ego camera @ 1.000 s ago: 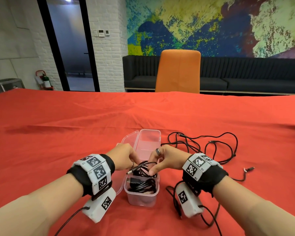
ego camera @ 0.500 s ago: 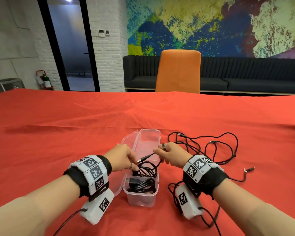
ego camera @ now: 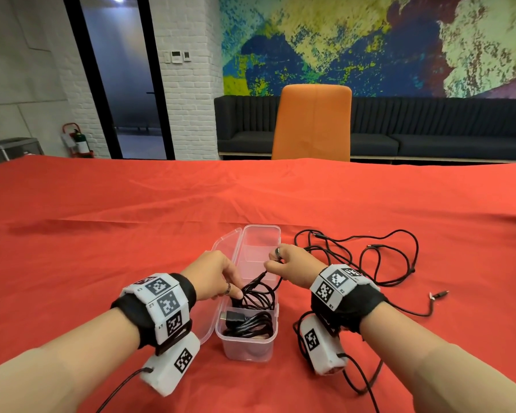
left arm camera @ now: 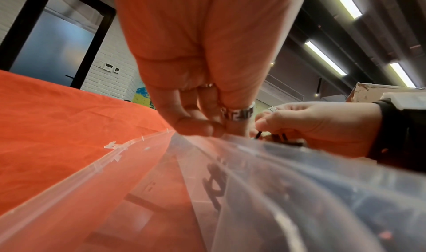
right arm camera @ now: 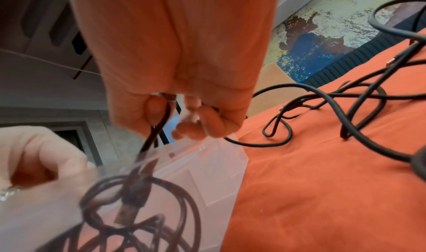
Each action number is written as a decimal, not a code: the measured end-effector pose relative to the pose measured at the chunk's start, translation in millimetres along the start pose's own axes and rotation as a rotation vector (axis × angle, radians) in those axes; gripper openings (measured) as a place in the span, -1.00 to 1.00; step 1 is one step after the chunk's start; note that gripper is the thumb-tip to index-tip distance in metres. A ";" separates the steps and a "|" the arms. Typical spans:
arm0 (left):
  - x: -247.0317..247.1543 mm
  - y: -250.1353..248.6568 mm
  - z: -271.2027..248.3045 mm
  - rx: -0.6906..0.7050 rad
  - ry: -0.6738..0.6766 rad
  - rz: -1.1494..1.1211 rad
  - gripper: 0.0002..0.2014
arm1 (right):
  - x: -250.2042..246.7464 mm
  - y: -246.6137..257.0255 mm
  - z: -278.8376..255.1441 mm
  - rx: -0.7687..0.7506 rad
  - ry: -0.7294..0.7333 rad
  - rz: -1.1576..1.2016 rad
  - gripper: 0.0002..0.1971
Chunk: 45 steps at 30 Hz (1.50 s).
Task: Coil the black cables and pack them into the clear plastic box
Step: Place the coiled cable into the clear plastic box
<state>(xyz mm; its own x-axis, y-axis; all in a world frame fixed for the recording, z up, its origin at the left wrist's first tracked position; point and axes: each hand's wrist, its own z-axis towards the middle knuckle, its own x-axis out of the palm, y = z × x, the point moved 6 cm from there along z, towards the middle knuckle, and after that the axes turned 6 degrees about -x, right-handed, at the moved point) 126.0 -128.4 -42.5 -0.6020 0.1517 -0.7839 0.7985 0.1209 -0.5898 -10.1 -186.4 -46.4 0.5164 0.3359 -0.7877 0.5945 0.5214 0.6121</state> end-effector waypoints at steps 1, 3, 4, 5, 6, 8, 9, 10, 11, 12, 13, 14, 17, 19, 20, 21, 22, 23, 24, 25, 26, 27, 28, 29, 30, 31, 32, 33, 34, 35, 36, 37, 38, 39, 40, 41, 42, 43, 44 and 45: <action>0.5 -0.7 0.2 0.014 -0.001 0.028 -0.91 | 1.4 4.6 -0.1 -0.034 0.014 -0.021 -0.56; 1.1 -1.2 1.7 0.039 -0.003 0.091 -0.92 | 7.3 9.7 -0.1 -0.064 0.071 -0.062 -0.57; 1.1 -0.7 3.2 0.052 -0.004 0.112 -0.90 | 11.8 9.5 0.7 -0.055 0.113 -0.095 -0.58; 1.1 -0.7 4.9 0.063 0.006 0.123 -0.88 | 15.8 7.8 1.4 -0.031 0.155 -0.126 -0.58; 2.1 -0.8 5.8 0.073 0.027 0.131 -0.85 | 19.1 5.5 1.9 -0.009 0.188 -0.155 -0.59; 5.4 -0.5 6.1 0.080 0.070 0.161 -0.78 | 23.2 3.1 1.4 0.011 0.231 -0.219 -0.64; 6.7 -0.8 5.9 0.082 0.084 0.173 -0.78 | 24.3 3.4 0.5 0.012 0.244 -0.260 -0.68; 7.2 -1.3 6.0 0.089 0.088 0.179 -0.81 | 25.9 3.4 -0.2 0.012 0.253 -0.298 -0.68; 7.2 -2.2 5.4 0.099 0.085 0.182 -0.84 | 27.0 3.7 -1.2 0.014 0.260 -0.328 -0.65; 6.6 -3.0 5.0 0.106 0.083 0.179 -0.87 | 28.3 4.2 -1.6 0.016 0.270 -0.348 -0.62; 6.4 -3.4 5.1 0.114 0.086 0.171 -0.87 | 29.2 5.3 -2.2 0.014 0.282 -0.360 -0.61; 6.2 -4.2 5.4 0.123 0.093 0.162 -0.86 | 29.7 5.7 -3.0 0.011 0.288 -0.358 -0.61; 5.6 -5.0 5.2 0.134 0.114 0.130 -0.79 | 20.8 7.3 -6.8 -0.007 0.215 -0.267 -0.65; 5.9 -3.4 4.8 0.130 0.130 0.087 -0.69 | 8.5 6.6 -9.2 -0.033 0.077 -0.194 -0.73; 6.3 -2.7 4.4 0.130 0.141 0.065 -0.66 | 3.5 5.6 -10.2 -0.041 0.014 -0.162 -0.77; 6.5 -2.1 4.4 0.129 0.147 0.052 -0.66 | 0.3 4.6 -11.6 -0.040 -0.034 -0.129 -0.80; 6.3 -1.4 4.7 0.127 0.147 0.050 -0.66 | -0.4 3.7 -12.3 -0.036 -0.067 -0.097 -0.82; 6.1 -1.1 5.1 0.125 0.143 0.056 -0.67 | 1.2 3.5 -12.5 -0.027 -0.078 -0.085 -0.84; 6.0 -1.3 5.4 0.124 0.138 0.066 -0.68 | 4.9 2.8 -11.0 -0.021 -0.071 -0.090 -0.86; 5.8 -1.2 5.7 0.126 0.135 0.076 -0.68 | 9.3 3.0 -9.3 -0.012 -0.044 -0.117 -0.86; 6.0 -1.9 5.2 0.127 0.135 0.081 -0.68 | 13.1 3.4 -7.5 -0.009 -0.016 -0.147 -0.82; 6.2 -2.2 4.3 0.126 0.134 0.083 -0.68 | 15.7 4.1 -6.6 0.000 0.017 -0.170 -0.74; 6.6 -2.5 3.5 0.126 0.132 0.082 -0.68 | 17.1 4.2 -6.2 -0.001 0.044 -0.179 -0.71; 6.7 -2.2 2.8 0.124 0.129 0.077 -0.68 | 17.0 5.0 -6.8 0.000 0.064 -0.181 -0.77; 6.4 -1.9 2.7 0.124 0.124 0.068 -0.69 | 15.9 6.6 -7.7 -0.013 0.067 -0.181 -0.86; 5.9 -1.0 3.0 0.122 0.117 0.059 -0.71 | 13.9 9.4 -10.3 -0.016 0.061 -0.182 -0.89; 5.6 0.0 3.8 0.118 0.110 0.055 -0.73 | 11.9 10.7 -11.3 -0.029 0.037 -0.185 -0.89; 5.4 0.8 4.7 0.111 0.103 0.061 -0.76 | 9.9 12.5 -12.1 -0.030 0.015 -0.194 -0.90; 5.3 1.7 5.9 0.103 0.093 0.078 -0.79 | 8.9 13.6 -12.2 -0.034 -0.001 -0.213 -0.91; 5.1 2.5 6.8 0.092 0.077 0.101 -0.82 | 9.1 15.4 -12.5 -0.035 0.002 -0.240 -0.92; 4.8 3.0 7.3 0.077 0.059 0.121 -0.85 | 9.8 17.3 -12.5 -0.041 0.013 -0.270 -0.91; 4.4 3.2 7.5 0.062 0.039 0.133 -0.87 | 11.0 19.3 -13.6 -0.045 0.034 -0.320 -0.88; 3.9 3.2 7.6 0.051 0.021 0.142 -0.87 | 12.0 22.7 -15.9 -0.055 0.058 -0.387 -0.83; 3.5 3.5 8.0 0.042 0.003 0.151 -0.86 | 13.2 26.0 -18.8 -0.073 0.078 -0.466 -0.79; 3.0 3.8 8.2 0.035 -0.014 0.162 -0.84 | 14.3 29.6 -22.1 -0.100 0.091 -0.534 -0.75; 2.5 3.6 7.9 0.032 -0.027 0.174 -0.83 | 15.3 32.3 -25.3 -0.125 0.105 -0.585 -0.72; 2.2 3.0 7.4 0.032 -0.036 0.185 -0.83 | 16.2 34.3 -28.8 -0.140 0.121 -0.624 -0.70; 2.0 1.5 6.5 0.036 -0.039 0.204 -0.82 | 17.3 35.4 -31.9 -0.147 0.139 -0.660 -0.69; 1.9 -0.4 5.3 0.042 -0.036 0.232 -0.81 | 18.1 35.2 -34.6 -0.148 0.154 -0.696 -0.68; 1.4 -2.2 3.5 0.050 -0.028 0.263 -0.80 | 18.5 34.6 -36.5 -0.144 0.164 -0.720 -0.67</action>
<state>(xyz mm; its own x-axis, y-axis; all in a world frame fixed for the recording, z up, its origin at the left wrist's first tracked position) 123.4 -131.8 -43.0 -0.3738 0.1438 -0.9163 0.9272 0.0324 -0.3731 -2.5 -133.5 -42.4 -0.0748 -0.0198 -0.9970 0.6580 0.7502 -0.0643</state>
